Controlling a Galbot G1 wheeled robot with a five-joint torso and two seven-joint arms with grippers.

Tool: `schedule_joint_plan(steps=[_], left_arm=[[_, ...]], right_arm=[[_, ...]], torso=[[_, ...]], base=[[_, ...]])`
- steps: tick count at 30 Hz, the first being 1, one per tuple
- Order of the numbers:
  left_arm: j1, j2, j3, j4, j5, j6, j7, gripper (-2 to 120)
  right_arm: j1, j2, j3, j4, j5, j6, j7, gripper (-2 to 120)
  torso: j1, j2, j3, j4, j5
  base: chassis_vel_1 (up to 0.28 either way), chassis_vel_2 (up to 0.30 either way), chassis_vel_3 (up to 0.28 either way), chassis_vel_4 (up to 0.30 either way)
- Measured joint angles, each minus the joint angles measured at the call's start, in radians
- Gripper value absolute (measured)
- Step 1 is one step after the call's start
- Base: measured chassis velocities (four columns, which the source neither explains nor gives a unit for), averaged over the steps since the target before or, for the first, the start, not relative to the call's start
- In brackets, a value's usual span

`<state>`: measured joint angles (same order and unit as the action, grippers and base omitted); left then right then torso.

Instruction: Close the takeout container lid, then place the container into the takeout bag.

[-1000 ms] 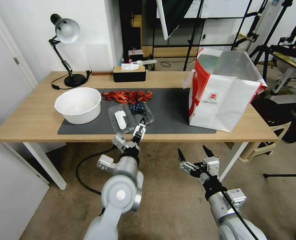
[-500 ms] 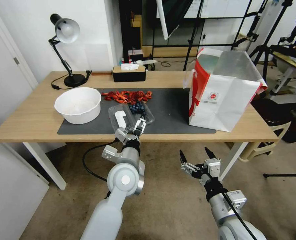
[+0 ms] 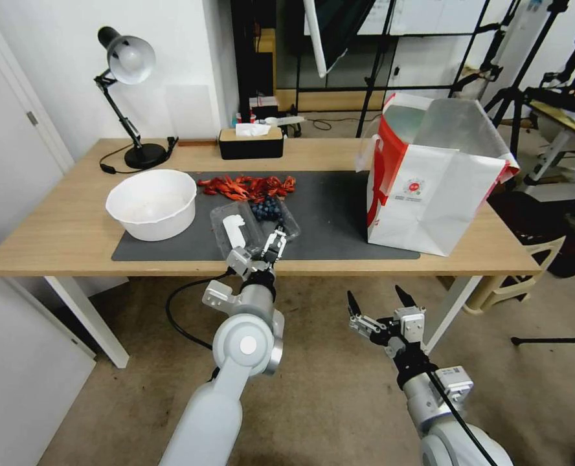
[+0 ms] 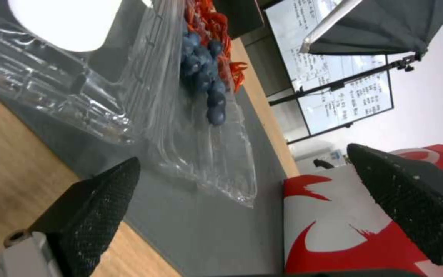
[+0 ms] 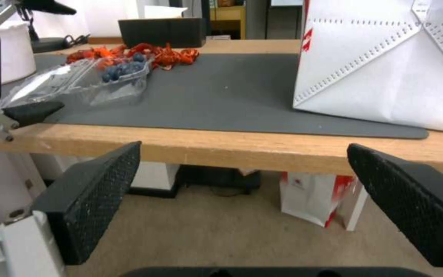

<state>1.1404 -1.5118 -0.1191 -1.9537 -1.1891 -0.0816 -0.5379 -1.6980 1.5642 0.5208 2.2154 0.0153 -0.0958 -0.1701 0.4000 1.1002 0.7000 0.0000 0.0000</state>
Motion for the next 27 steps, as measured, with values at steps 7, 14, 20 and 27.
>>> schedule_joint_plan(steps=[7,14,20,27], left_arm=[[-0.042,-0.008,0.001,0.047,-0.004,-0.004,0.003,100],[-0.066,-0.006,-0.015,0.077,-0.015,-0.012,0.005,100],[-0.066,-0.002,-0.025,0.083,-0.017,-0.019,0.005,100],[-0.060,0.000,-0.032,0.067,-0.017,-0.027,0.016,100]], right_arm=[[0.002,-0.001,0.001,-0.010,-0.001,0.001,0.000,100],[0.003,0.001,-0.004,-0.017,-0.009,0.002,0.000,100],[0.000,0.002,-0.006,-0.022,-0.016,0.006,0.000,100],[-0.006,0.006,-0.012,-0.026,-0.025,0.010,0.000,100]], torso=[[0.000,0.000,0.000,-0.0001,0.0000],[0.000,0.000,0.000,0.0000,-0.0001],[0.000,0.000,0.000,0.0000,0.0000],[0.000,0.000,0.000,0.0000,-0.0001]], base=[[0.000,0.000,0.000,0.000],[0.000,0.000,0.000,0.000],[0.000,0.000,0.000,0.000],[0.000,0.000,0.000,0.000]])
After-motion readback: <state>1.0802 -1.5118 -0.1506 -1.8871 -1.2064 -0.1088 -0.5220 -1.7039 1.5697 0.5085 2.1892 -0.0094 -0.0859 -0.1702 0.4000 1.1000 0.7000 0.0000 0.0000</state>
